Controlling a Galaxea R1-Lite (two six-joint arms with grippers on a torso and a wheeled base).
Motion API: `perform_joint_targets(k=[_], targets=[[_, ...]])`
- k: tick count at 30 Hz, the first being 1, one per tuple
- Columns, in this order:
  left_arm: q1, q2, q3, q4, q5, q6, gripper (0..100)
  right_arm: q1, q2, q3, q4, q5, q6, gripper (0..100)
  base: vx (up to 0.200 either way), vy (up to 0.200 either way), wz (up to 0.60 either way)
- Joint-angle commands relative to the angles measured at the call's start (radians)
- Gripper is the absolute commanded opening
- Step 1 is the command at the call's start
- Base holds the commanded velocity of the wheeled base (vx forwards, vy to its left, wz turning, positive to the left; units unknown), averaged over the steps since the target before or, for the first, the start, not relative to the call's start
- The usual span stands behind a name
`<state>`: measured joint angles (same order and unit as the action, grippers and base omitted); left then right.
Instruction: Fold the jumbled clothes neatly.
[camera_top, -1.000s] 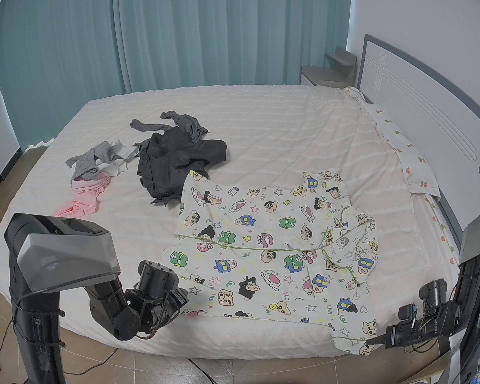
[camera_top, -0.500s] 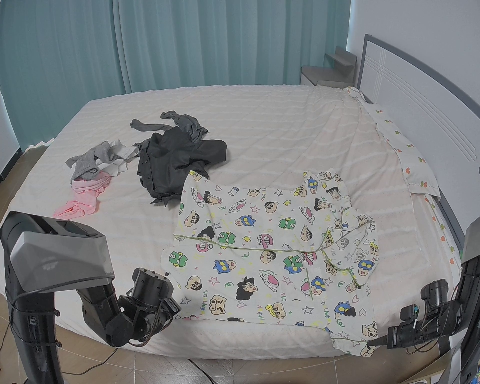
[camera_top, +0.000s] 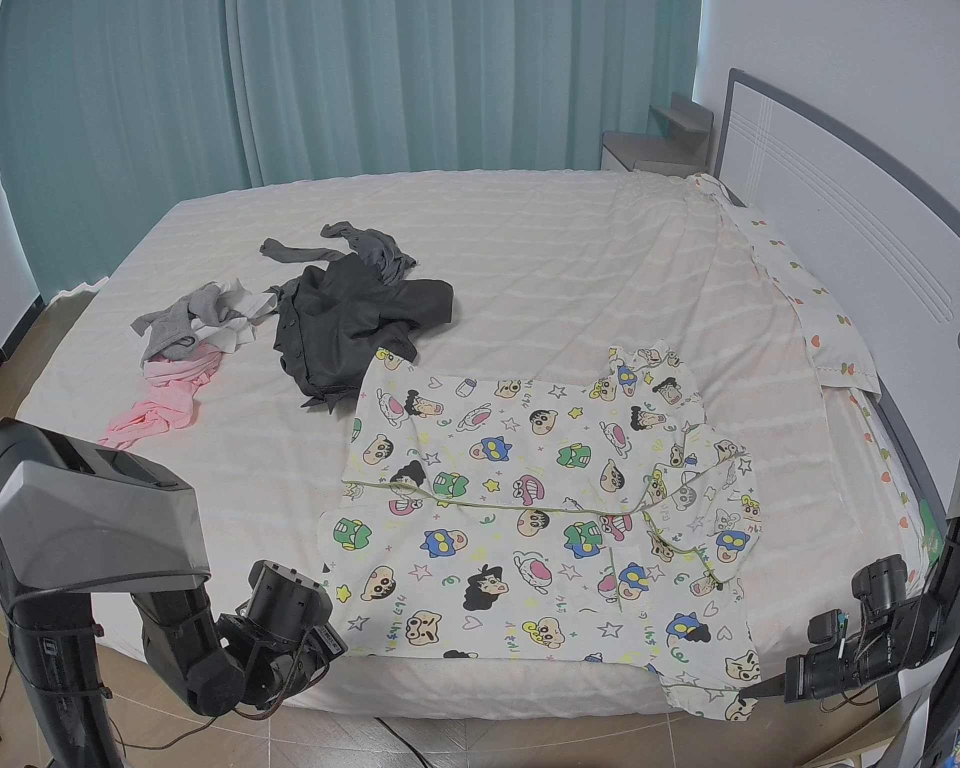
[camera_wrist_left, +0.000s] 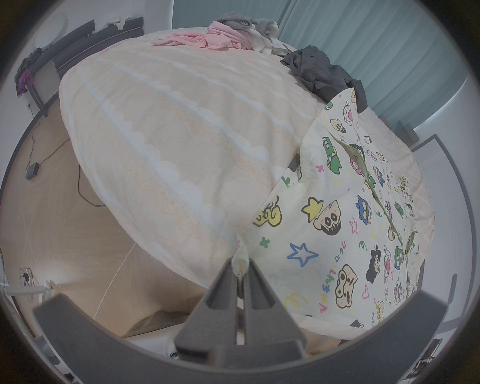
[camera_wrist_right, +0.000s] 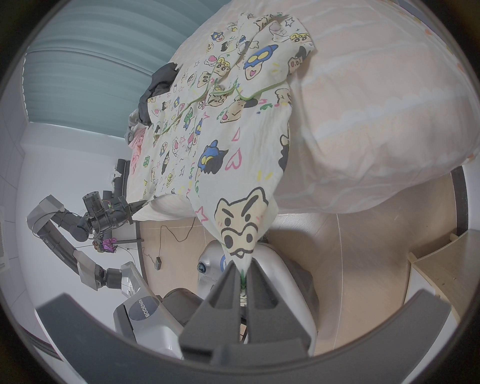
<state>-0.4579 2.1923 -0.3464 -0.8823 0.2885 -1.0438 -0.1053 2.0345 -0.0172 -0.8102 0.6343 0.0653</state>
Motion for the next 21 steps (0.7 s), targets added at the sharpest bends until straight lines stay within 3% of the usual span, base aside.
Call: perform_joint_targets(k=[1,8,12,21], targets=[[-0.005,-0.011,0.010,-0.004,0.001,-0.004,0,-0.011,-0.020,0.017,0.002,0.001,-0.004,0,0.000,0.000,0.00],[-0.036,-0.037,0.046,-0.009,0.001,-0.008,0,-0.016,-0.020,0.017,0.055,0.001,-0.033,0,0.000,0.000,0.00],[-0.047,-0.039,0.075,-0.009,0.001,-0.035,0,-0.027,-0.010,0.017,0.094,-0.001,-0.101,0,0.000,0.000,0.00],[-0.047,-0.062,0.116,-0.010,0.000,-0.039,0,-0.042,-0.028,0.017,0.098,0.002,-0.111,0,0.000,0.000,0.00]])
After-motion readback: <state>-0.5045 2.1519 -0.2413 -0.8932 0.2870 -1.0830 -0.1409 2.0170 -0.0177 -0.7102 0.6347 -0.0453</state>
